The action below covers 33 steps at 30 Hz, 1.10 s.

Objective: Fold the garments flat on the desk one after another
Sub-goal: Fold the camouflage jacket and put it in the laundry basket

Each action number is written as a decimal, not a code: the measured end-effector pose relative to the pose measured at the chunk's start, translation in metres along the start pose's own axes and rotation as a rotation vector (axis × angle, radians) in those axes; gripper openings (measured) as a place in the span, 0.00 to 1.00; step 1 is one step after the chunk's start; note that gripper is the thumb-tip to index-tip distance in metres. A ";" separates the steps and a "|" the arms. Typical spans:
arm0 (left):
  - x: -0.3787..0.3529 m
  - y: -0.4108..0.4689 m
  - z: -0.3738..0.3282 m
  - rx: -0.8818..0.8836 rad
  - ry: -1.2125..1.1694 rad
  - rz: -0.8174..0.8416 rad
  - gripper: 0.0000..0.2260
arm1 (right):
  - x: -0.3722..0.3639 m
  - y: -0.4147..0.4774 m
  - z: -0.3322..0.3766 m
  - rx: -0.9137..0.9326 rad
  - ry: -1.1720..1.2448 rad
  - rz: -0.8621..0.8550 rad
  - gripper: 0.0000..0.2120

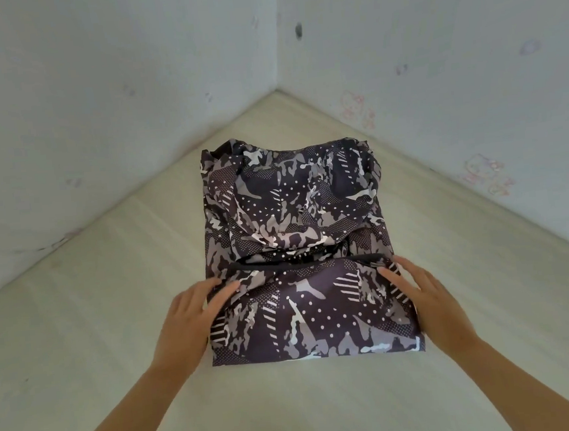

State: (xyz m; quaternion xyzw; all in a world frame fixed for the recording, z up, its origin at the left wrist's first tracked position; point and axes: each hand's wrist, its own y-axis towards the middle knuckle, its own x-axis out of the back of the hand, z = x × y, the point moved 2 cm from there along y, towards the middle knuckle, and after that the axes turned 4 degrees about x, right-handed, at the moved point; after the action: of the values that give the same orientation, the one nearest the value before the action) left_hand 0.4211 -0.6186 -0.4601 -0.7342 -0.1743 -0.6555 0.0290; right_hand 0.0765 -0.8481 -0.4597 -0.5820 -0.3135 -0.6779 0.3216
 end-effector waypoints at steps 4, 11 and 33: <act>-0.008 -0.018 0.006 -0.066 0.057 0.175 0.46 | 0.006 -0.010 -0.001 0.034 -0.023 0.068 0.53; -0.014 0.002 0.018 -0.003 -0.031 0.380 0.43 | -0.002 0.007 0.005 0.115 -0.081 0.269 0.48; 0.108 -0.041 -0.020 0.672 -1.120 0.353 0.27 | 0.100 -0.021 0.055 -0.513 1.108 0.057 0.11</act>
State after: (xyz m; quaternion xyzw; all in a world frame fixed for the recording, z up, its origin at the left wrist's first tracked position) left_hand 0.3990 -0.5623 -0.3600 -0.9318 -0.2349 -0.0716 0.2674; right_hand 0.0806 -0.7993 -0.3546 -0.2099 0.0892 -0.9248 0.3046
